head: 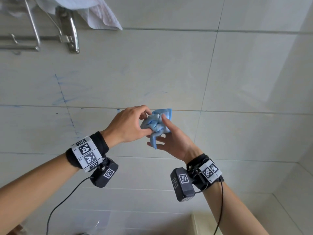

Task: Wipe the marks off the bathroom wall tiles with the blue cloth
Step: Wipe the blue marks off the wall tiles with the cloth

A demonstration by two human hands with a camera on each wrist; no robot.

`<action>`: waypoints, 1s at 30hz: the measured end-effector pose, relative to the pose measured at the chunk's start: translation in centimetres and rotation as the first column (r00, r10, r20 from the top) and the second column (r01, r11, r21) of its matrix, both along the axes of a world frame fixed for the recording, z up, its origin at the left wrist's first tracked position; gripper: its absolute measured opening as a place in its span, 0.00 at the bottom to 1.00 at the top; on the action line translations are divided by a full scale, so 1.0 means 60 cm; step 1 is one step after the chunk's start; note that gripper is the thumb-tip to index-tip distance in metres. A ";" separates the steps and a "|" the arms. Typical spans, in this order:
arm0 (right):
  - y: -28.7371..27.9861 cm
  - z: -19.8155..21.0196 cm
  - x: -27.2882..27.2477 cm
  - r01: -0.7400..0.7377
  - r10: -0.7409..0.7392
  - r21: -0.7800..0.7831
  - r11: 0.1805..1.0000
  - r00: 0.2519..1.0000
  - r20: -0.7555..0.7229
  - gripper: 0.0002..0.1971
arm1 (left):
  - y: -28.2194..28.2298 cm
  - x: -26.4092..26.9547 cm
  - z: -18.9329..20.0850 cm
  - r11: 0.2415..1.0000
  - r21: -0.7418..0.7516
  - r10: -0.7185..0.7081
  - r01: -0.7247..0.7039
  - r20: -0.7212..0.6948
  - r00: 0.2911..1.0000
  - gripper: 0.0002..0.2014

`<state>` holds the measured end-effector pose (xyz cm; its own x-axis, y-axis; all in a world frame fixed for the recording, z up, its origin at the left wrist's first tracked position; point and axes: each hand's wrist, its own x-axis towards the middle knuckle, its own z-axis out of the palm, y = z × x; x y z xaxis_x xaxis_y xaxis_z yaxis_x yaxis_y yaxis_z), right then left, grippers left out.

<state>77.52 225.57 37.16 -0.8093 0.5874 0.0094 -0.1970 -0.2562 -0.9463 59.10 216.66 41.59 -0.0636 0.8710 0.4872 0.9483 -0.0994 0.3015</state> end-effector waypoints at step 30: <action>0.166 0.177 -0.349 0.529 -0.449 0.705 -0.472 0.544 -0.709 0.21 | 0.078 -0.367 0.160 0.876 0.438 0.392 -0.199 -0.410 0.823 0.35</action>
